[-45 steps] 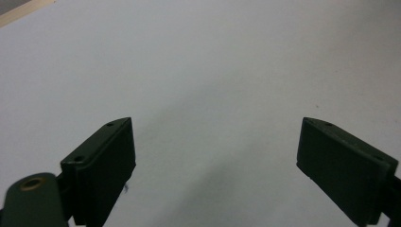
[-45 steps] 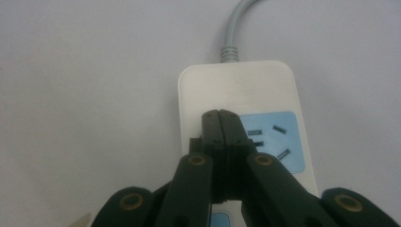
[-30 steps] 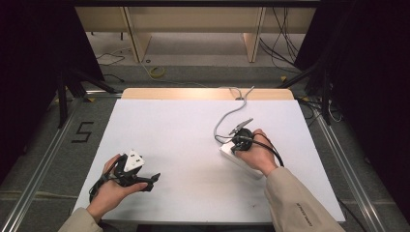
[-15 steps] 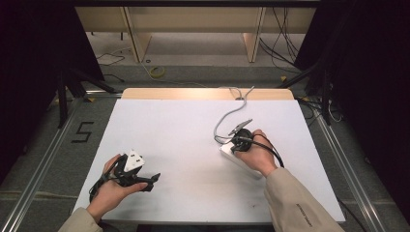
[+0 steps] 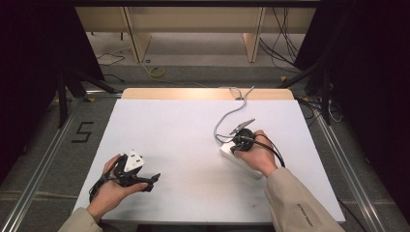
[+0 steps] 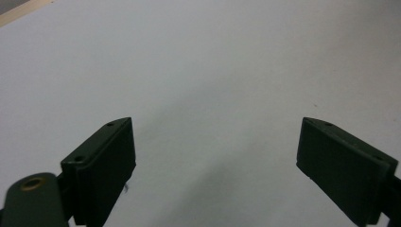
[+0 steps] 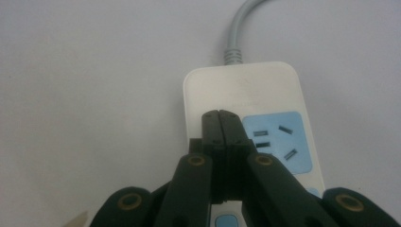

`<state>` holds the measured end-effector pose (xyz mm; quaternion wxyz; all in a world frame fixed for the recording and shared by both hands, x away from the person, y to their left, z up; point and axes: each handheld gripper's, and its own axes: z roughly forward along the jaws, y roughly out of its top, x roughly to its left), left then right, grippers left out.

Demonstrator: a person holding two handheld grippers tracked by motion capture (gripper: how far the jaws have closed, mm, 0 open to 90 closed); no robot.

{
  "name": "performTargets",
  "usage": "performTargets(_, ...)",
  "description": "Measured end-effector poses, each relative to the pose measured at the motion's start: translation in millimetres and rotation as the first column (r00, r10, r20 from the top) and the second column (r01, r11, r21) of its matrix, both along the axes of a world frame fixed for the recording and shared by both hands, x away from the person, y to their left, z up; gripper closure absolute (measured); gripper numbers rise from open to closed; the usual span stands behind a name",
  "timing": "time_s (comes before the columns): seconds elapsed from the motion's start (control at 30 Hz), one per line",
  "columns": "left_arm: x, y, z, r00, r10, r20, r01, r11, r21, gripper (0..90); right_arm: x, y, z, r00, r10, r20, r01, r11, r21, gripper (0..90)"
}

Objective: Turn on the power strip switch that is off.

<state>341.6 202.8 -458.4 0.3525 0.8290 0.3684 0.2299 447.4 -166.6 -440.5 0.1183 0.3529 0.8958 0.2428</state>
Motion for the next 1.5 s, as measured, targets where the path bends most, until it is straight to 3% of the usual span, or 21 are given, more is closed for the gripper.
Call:
performTargets(0.13,0.0,0.1,0.0,1.0000,0.001,0.001,-0.001,1.0000,0.001,12.0,-0.8,-1.6,4.8,0.9996,-0.010,0.026,0.009,1.000,0.023,88.0)
performTargets(0.67,-0.2,0.9,0.3,1.0000,0.004,0.000,-0.004,1.0000,0.004,12.1,-8.6,-10.8,10.0,0.9986,-0.022,0.049,0.019,0.998,0.057,81.9)
performTargets(0.83,-0.5,1.1,0.3,1.0000,0.007,0.000,-0.007,1.0000,0.004,12.1,-12.2,-12.9,13.1,0.9972,-0.024,0.072,0.017,0.996,0.087,75.7)
performTargets(1.5,-0.4,1.2,-0.8,0.9999,0.014,-0.005,-0.014,0.9999,0.004,12.1,-27.4,-30.0,19.3,0.9959,-0.038,0.082,0.023,0.984,0.176,67.9)
